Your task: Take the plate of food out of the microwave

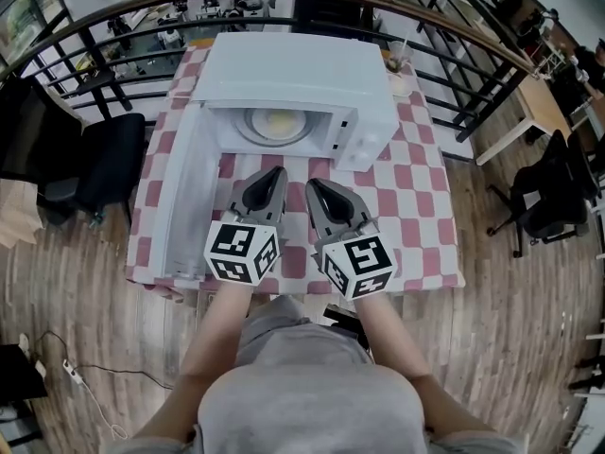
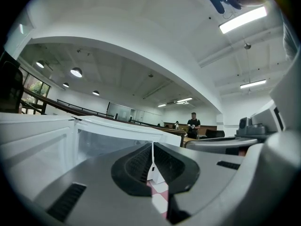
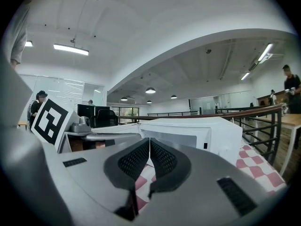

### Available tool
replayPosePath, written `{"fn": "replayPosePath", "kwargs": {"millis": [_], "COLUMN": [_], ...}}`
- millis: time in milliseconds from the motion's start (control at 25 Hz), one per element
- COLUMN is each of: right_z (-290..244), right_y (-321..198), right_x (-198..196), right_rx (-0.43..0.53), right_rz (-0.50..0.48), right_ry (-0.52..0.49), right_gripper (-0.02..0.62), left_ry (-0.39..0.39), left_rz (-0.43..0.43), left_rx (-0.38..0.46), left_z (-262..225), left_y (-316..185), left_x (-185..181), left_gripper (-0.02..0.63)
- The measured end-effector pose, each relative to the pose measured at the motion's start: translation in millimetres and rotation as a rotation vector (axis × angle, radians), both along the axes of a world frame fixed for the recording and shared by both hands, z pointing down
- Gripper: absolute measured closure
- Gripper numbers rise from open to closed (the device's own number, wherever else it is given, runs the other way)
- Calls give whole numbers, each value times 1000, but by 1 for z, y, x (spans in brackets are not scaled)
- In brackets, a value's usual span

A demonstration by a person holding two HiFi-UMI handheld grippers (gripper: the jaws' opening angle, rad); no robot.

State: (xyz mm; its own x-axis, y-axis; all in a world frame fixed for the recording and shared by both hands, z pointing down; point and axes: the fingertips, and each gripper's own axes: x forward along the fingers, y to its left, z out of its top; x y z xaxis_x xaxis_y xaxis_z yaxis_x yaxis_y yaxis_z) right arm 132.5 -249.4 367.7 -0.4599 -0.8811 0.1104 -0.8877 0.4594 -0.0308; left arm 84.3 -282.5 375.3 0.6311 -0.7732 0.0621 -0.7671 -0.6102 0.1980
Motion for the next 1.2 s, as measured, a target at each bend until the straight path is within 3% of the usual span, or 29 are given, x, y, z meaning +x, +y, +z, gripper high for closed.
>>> {"fn": "replayPosePath", "kwargs": {"millis": [960,1040,1200], "right_z": [44,47,50], "right_y": [-89,-94,-99], "right_x": [-4,-3,1], "right_rx": [-78,-84,-87], "right_rz": [5,6,22], "right_ry": [-18,-26,-42], "right_gripper": [559,469,352], "left_ry": [-66,-69,-74], "left_rz": [-50,-54,-68], "left_rx": [-64,-66,-71], "left_z": [40,41,42], "left_y": [-76,-79,-80], "left_x": [-14,-15,-17], "left_gripper": [603,603,602]}}
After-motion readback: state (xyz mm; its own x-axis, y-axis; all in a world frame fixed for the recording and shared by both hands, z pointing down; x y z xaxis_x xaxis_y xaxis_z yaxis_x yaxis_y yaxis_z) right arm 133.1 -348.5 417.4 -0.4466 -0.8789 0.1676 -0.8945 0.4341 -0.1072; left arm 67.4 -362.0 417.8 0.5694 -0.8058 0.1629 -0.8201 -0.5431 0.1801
